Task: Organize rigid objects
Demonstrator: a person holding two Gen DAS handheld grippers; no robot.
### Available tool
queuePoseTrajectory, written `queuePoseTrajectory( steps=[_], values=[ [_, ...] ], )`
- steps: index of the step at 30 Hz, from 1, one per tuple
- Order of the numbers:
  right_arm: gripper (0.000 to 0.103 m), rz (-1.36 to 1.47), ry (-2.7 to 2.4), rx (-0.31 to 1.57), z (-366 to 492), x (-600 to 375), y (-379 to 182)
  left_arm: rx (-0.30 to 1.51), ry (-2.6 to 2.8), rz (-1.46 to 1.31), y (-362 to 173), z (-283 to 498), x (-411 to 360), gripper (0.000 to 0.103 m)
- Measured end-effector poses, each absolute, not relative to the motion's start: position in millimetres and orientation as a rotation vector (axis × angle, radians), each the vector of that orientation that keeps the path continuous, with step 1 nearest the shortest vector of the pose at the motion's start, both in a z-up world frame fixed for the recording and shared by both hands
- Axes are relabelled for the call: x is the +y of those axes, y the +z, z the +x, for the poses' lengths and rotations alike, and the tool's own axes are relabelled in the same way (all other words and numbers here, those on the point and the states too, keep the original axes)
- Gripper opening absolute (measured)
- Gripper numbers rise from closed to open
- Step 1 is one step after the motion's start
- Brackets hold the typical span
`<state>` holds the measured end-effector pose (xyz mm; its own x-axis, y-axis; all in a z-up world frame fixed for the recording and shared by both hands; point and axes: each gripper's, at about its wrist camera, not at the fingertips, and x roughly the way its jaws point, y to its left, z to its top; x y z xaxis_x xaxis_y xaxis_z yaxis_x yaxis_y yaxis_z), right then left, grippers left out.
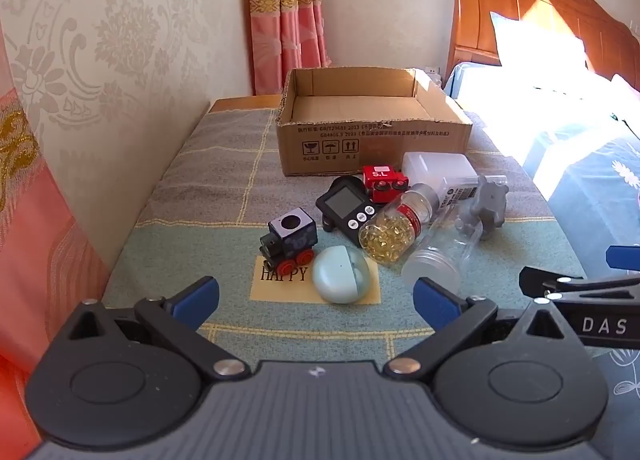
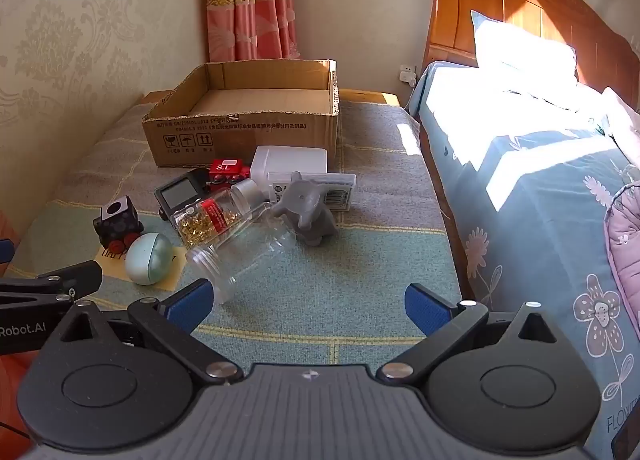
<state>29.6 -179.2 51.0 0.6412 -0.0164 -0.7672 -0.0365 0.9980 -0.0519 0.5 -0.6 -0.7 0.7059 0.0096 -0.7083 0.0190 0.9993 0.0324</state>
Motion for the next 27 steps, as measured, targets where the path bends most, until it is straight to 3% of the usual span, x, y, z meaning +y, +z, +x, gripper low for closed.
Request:
queuePoseTrajectory(
  steps=[27],
  values=[
    [0.103, -0.06, 0.016, 0.867, 27.1, -179.6, 54.1, 0.784, 0.0, 0.037, 1.8, -0.4, -0.9, 0.103]
  ],
)
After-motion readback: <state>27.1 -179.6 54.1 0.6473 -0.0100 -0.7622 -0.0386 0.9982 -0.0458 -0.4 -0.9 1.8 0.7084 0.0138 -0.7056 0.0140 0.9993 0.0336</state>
